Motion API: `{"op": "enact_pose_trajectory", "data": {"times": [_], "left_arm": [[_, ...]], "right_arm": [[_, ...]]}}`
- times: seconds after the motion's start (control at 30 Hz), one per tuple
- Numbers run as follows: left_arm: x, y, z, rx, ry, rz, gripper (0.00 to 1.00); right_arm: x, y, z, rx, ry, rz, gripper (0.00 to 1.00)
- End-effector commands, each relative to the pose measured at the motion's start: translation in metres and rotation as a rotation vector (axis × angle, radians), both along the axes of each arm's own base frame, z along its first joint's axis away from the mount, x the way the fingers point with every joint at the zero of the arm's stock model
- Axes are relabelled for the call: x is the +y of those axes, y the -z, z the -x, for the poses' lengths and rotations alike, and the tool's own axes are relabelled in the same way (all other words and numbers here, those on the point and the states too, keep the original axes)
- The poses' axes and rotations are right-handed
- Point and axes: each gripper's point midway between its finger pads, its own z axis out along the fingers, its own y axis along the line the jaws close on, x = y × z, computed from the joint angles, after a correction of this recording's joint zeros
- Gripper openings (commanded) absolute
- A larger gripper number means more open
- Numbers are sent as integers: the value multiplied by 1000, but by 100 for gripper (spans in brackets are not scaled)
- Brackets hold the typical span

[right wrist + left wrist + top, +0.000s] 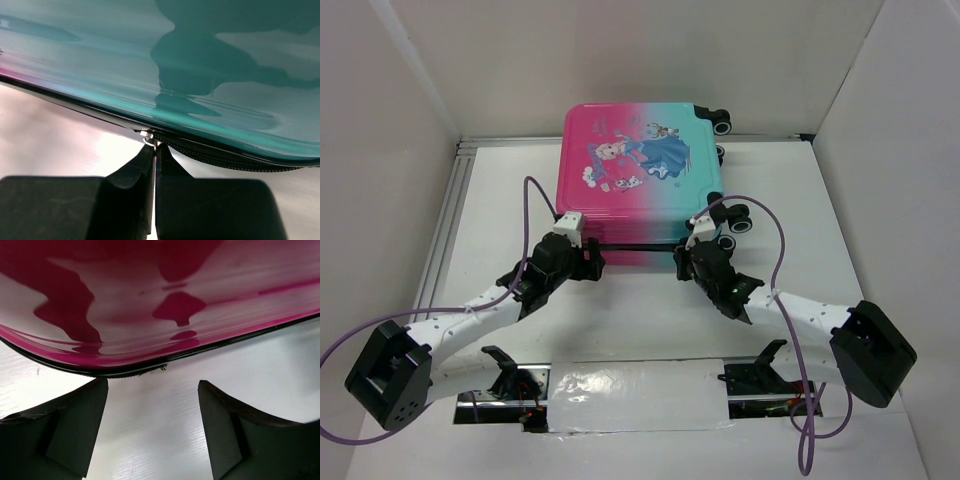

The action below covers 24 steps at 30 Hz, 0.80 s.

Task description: Pack the luggage

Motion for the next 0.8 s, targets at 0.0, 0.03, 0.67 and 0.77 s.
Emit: {"op": "enact_pose_trajectory", "data": {"times": [0.0,0.03,0.67,0.77], "left_arm": [[1,-6,-11,-49,4,8,83],[4,-3,-14,-45,-7,6,83],[-6,-3,-38,-82,-138,-26,48],[-4,0,-36,-86,-169,-21,44]], "right_arm": [[-2,-29,-13,-107,44,-44,0],[-4,-31,-15,-109,58,-38,0],[2,-30,-3,-87,35,-38,0],[3,-32,-3,-87,35,-38,0]]}}
